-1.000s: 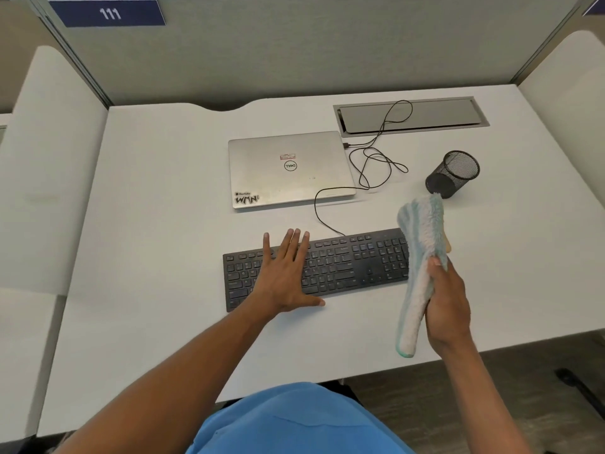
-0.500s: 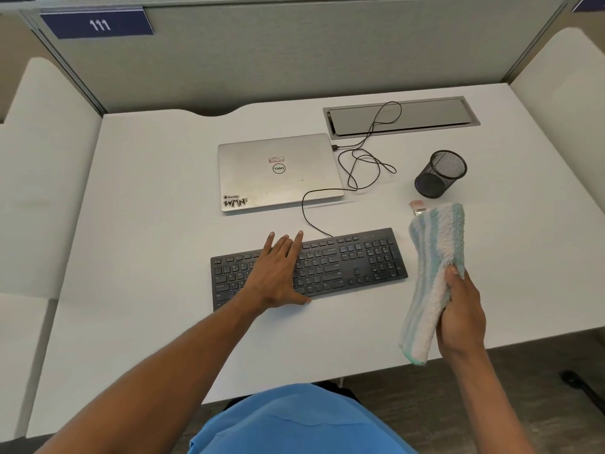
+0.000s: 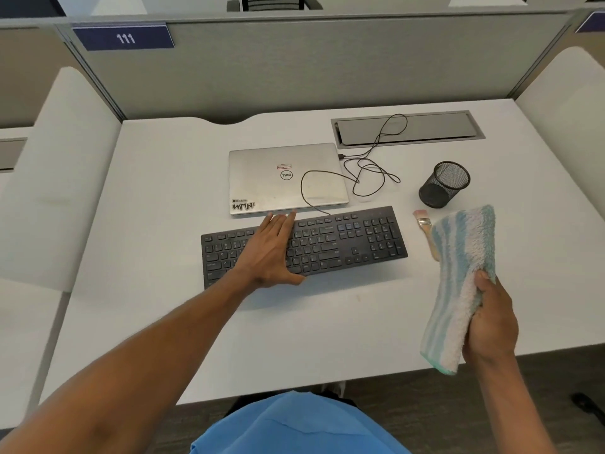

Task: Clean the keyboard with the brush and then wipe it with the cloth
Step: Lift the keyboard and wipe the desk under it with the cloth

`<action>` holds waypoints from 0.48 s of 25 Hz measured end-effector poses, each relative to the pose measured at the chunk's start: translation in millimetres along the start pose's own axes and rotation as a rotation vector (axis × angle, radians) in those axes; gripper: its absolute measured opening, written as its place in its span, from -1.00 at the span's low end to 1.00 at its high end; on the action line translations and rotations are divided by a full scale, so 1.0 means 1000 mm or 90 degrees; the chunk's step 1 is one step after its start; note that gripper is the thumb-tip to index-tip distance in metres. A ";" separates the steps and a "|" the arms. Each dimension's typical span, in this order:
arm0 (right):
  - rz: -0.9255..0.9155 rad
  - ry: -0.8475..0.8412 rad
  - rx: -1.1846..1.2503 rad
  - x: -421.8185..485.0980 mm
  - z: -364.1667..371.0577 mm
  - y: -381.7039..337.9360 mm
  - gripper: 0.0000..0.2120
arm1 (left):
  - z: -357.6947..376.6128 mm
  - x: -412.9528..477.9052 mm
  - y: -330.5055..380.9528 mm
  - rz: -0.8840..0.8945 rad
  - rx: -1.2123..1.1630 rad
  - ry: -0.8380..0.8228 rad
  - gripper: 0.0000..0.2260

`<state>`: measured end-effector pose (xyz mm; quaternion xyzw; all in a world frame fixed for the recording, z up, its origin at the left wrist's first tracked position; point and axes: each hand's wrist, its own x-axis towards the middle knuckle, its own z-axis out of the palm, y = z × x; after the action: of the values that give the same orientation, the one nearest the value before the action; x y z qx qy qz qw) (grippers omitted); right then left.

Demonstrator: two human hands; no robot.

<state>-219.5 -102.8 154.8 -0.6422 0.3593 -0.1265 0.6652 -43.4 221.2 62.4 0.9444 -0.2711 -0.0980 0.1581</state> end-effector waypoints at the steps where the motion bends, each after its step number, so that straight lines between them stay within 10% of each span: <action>1: 0.000 0.014 -0.033 0.000 -0.004 -0.003 -0.78 | -0.009 0.005 -0.002 0.000 0.000 0.007 0.36; 12: -0.075 0.097 -0.283 0.021 -0.067 -0.005 -0.65 | -0.120 0.065 -0.025 0.014 -0.002 0.067 0.35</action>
<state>-245.8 -167.6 158.6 -0.7813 0.3897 -0.1307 0.4698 55.4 235.6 158.9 0.9450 -0.2728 -0.0468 0.1745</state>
